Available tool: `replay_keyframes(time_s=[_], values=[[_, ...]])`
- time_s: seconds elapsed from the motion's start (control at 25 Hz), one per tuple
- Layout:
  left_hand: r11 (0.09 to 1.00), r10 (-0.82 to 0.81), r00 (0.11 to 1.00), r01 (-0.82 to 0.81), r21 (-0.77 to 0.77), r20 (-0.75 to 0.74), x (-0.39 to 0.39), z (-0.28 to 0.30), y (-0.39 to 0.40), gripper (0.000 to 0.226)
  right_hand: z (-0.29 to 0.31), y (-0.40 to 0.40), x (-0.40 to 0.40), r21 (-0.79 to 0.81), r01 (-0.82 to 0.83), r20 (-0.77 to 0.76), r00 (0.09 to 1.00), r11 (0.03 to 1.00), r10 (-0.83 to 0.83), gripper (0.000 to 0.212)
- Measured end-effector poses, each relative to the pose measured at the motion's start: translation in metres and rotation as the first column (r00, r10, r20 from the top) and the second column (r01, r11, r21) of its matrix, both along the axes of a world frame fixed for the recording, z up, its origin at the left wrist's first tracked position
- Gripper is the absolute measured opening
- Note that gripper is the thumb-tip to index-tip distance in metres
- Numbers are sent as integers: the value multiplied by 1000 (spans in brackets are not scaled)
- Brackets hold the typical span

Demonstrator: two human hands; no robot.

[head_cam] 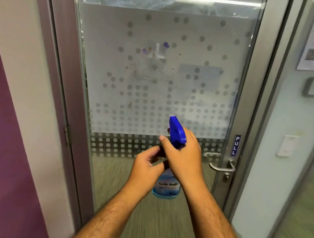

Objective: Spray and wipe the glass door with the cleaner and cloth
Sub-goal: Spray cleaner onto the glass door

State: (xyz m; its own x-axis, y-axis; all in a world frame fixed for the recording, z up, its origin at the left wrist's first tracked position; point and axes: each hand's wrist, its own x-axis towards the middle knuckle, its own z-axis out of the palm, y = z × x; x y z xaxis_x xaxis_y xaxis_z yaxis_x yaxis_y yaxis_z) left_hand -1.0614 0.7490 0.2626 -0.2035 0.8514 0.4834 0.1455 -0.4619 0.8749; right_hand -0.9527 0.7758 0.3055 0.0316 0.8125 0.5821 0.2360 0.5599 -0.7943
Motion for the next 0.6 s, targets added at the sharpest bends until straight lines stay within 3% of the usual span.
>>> replay_keyframes(time_s=[0.16,0.28,0.44,0.6], values=[[995,-25,997,17,-101,-76,7,-24,-37,36,-19,-57,27,-69,205,70,977,976,-200,32],[986,-94,989,77,-148,-111,31,-45,-67,32,-37,-97,61,-81,304,151,945,949,-290,31],[976,-166,977,144,-165,-131,90,-69,-104,25,-57,-147,118,-144,400,188,909,905,-372,36],[949,-282,947,253,-185,-151,169,-81,-133,33,-75,-194,197,-171,514,150,857,841,-493,37]])
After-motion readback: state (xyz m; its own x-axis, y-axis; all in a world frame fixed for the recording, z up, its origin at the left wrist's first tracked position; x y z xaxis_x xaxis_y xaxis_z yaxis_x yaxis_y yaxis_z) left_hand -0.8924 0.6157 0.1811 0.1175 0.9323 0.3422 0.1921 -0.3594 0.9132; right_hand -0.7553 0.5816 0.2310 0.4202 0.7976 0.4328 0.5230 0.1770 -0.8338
